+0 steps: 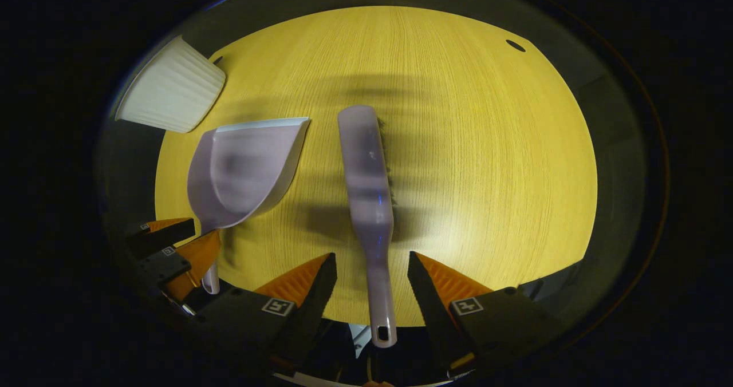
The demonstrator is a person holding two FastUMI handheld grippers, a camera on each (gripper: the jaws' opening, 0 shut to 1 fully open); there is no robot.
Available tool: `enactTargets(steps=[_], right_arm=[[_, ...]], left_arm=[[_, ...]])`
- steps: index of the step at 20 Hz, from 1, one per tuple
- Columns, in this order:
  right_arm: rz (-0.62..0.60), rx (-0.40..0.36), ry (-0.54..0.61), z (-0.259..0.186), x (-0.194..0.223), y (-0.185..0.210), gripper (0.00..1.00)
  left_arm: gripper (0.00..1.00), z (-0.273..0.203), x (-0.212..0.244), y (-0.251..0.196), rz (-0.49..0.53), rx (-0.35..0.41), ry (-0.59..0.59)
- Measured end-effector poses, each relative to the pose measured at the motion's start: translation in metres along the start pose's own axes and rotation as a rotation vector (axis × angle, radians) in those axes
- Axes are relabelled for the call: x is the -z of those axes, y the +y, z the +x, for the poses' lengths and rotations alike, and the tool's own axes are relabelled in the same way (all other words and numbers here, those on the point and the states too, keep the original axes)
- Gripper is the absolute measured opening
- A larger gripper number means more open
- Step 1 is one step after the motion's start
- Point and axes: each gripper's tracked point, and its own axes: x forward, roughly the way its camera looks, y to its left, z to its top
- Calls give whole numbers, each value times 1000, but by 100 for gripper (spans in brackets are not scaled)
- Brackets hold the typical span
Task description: Pick up the small broom and dustpan from the desktop, sweep the trash into the dustpan with the broom, and then empty the trash into the garbage bin.
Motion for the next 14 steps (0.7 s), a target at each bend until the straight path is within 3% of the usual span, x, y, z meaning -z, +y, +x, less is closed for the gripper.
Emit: enactTargets(steps=[3, 4, 6, 7, 8, 9, 10, 11, 12, 14], right_arm=[[-19, -7, -26, -13, -3, 1, 87], [-23, -6, -37, -19, -4, 1, 80], [-25, -3, -61, -33, -6, -1, 81], [-23, -7, -77, -40, -8, -2, 88], [-22, -11, -98, -48, -9, -3, 81], [-22, -12, -121, -57, -10, -4, 81], [-24, -18, -144, -69, -10, -4, 88], [-30, -27, -162, -79, -9, -3, 81], [-36, -32, -183, -89, -7, -2, 88], [-46, -51, -229, -116, -2, 1, 88]], left_arm=[[57, -16, -4, 4, 14, -20, -37], [57, -23, -4, 5, 17, -20, -51], [57, -37, -6, 5, 18, -12, -90], [57, -43, -7, 4, 11, -8, -110], [57, -50, -8, 3, 7, 1, -134], [57, -60, -6, 3, 1, 1, -149], [56, -69, -4, 1, 0, 5, -162], [56, -80, -3, 2, 1, 8, -187], [57, -90, -3, 1, 9, 11, -215], [56, -115, 0, -2, 22, 10, -279]])
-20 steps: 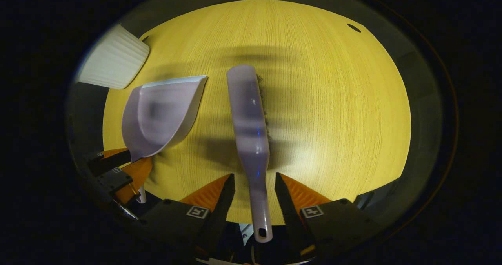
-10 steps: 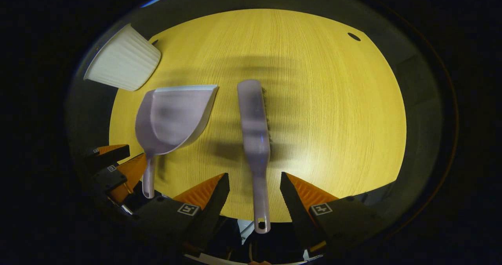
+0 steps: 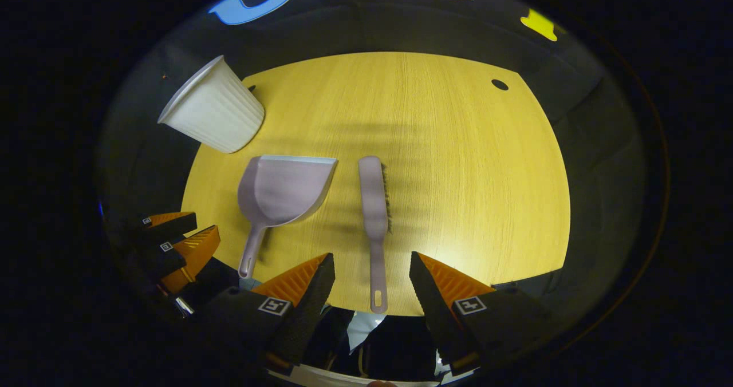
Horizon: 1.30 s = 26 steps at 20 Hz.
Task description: Pick up the small broom and dustpan from the desktop, sweep the trash into the dustpan with the broom, and then empty the trash into the garbage bin.
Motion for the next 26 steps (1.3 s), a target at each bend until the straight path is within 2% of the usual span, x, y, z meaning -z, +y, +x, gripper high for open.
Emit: enactTargets(steps=[2, 3, 4, 5, 9, 10, 13, 15, 18, 19, 20, 21, 22, 25, 26], right_arm=[[7, -16, -63, -23, -2, 5, 88], [17, -23, -100, -35, -3, 6, 81], [25, -26, -139, -49, -2, 6, 88], [34, -23, -178, -62, -2, 4, 81], [37, 69, -430, -113, -6, -18, 80], [43, 94, -502, -132, -6, -25, 88], [39, 164, -749, -195, -14, -48, 88], [-15, 199, -899, -247, -17, -56, 88], [-124, 234, -1128, -316, -20, -89, 88], [-144, 236, -1169, -335, -18, -101, 88], [-157, 233, -1183, -347, -17, -114, 82], [-164, 215, -1183, -361, -14, -121, 89], [-169, 209, -1194, -378, -12, -128, 89], [-174, 230, -1230, -421, 4, -157, 89], [-176, 240, -1246, -427, 7, -164, 83]], left_arm=[[56, -27, -6, -6, 7, 12, -82], [56, -36, -7, -7, 9, 15, -127], [56, -49, -11, -7, 3, 10, -194], [57, -63, -15, -9, 5, 17, -255], [57, -121, -23, -11, -9, 45, -499], [57, -138, -25, -12, -8, 50, -560], [56, -196, -30, -14, -9, 25, -755], [57, -237, -29, -20, -30, -11, -884], [56, -307, -30, -43, -75, -80, -1093], [54, -324, -29, -58, -94, -57, -1135], [54, -346, -22, -71, -124, -39, -1153], [55, -365, -21, -85, -150, -22, -1157], [54, -367, -28, -98, -162, 0, -1166], [54, -397, -33, -150, -141, 49, -1177], [55, -405, -36, -167, -135, 80, -1193]])
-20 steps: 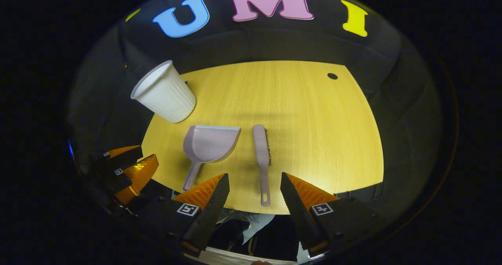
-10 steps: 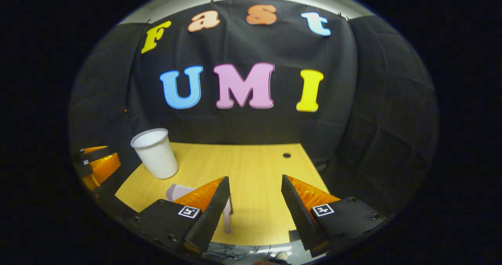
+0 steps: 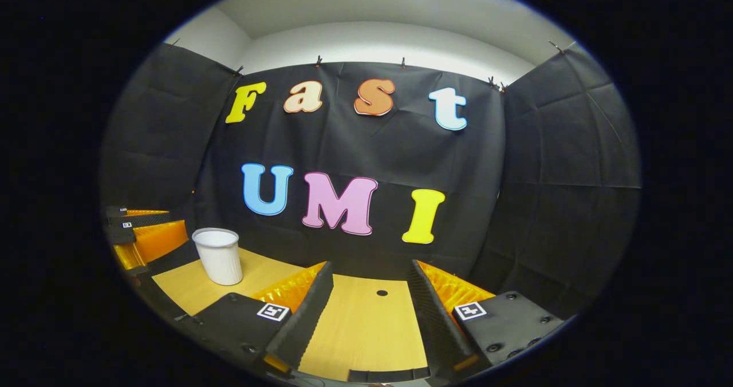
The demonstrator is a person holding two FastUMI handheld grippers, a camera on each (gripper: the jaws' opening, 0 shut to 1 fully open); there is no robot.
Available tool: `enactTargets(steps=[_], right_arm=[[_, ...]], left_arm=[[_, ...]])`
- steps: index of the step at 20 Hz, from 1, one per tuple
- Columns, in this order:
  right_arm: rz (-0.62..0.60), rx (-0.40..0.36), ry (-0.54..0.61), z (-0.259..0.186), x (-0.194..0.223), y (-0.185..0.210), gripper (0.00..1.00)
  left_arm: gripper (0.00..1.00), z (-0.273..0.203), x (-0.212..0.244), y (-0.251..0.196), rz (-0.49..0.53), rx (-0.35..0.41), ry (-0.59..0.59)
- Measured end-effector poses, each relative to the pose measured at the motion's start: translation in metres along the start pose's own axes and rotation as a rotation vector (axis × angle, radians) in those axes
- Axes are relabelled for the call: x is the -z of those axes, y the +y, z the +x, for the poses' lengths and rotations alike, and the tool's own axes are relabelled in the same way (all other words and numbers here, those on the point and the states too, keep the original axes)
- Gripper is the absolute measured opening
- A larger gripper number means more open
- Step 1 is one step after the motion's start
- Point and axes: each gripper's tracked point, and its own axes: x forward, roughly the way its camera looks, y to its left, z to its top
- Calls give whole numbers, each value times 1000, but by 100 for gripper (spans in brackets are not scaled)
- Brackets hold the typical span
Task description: Pick up the small broom and dustpan from the desktop, sweep the trash into the dustpan with the broom, and then empty the trash into the garbage bin.
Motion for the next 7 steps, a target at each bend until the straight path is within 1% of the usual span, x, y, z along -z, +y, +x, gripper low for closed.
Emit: enactTargets(steps=[1, 2, 4, 5, 6, 7], right_arm=[[-12, 12, -4, -4, 0, -4, 83], [-28, 28, 1, -5, 3, -11, 88], [-10, 37, 6, -8, 2, -13, 89], [-9, 50, 1, -9, 1, -16, 88], [-12, 61, -5, -9, 0, -22, 84], [-13, 78, -5, -10, -1, -26, 84]], left_arm=[[54, 1, -1, -11, -13, 20, -10], [54, 4, -2, -22, -26, 43, -6], [55, 6, 0, -37, -71, 80, -3], [55, 10, 1, -40, -84, 81, 3], [55, 11, 3, -34, -85, 60, 16], [60, 12, 2, -26, -80, 37, 6]])
